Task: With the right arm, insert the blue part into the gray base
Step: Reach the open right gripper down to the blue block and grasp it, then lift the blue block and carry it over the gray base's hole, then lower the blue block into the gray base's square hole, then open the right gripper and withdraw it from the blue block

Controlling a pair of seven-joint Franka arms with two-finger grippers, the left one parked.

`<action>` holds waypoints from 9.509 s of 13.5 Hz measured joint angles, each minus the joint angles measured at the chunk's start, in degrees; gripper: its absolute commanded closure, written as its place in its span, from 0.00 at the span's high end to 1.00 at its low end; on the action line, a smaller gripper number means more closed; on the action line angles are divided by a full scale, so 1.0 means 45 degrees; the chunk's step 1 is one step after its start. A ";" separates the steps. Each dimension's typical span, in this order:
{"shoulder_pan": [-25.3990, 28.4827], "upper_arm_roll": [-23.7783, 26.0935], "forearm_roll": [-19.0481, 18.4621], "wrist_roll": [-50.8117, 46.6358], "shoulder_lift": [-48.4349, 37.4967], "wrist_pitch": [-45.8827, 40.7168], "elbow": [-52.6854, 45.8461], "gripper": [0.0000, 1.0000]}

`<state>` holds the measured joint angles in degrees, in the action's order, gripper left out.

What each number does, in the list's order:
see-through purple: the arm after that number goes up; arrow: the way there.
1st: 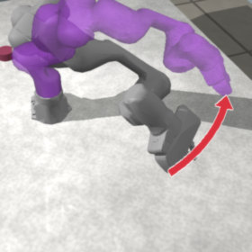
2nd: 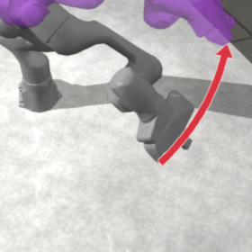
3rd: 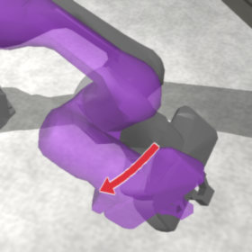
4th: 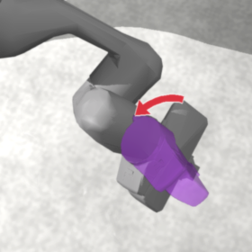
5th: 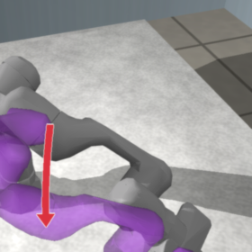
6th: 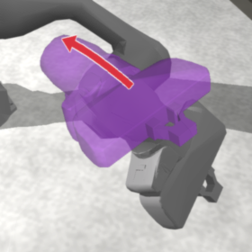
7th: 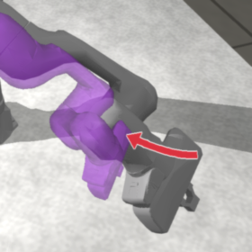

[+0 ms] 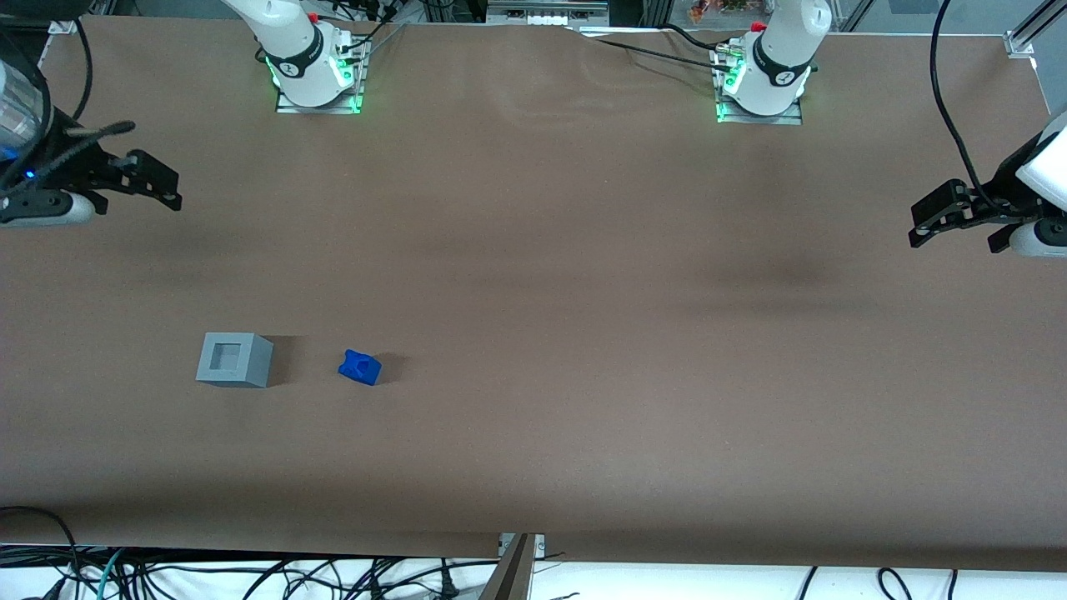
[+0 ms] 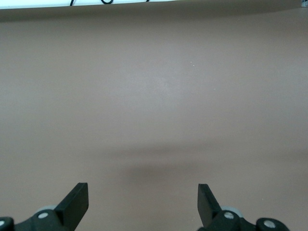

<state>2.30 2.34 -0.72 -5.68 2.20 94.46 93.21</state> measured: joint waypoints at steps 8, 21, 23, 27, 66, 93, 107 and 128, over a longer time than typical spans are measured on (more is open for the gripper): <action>0.1046 0.0559 0.0258 -0.5354 0.5981 0.7598 0.0659 0.99; 0.1536 0.0928 0.0251 -0.6347 0.8414 1.0925 0.0582 0.17; 0.1546 0.0933 0.0236 -0.6250 0.8400 1.0738 0.0541 0.01; 0.1370 0.0876 0.0229 -0.4706 0.7097 0.7754 -0.0101 0.02; -0.1498 -0.0421 0.0045 0.2667 0.6193 0.7380 0.0668 0.04; -0.1380 -0.0093 -0.0190 0.1469 0.6183 0.7395 0.0702 0.06; -0.1444 -0.0165 -0.0465 0.1931 0.5890 0.7512 0.1162 0.06; -0.1452 -0.0133 -0.0557 0.1903 0.4536 0.6839 0.1318 0.99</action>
<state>-4.23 1.74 -3.23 2.89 22.61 125.23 99.14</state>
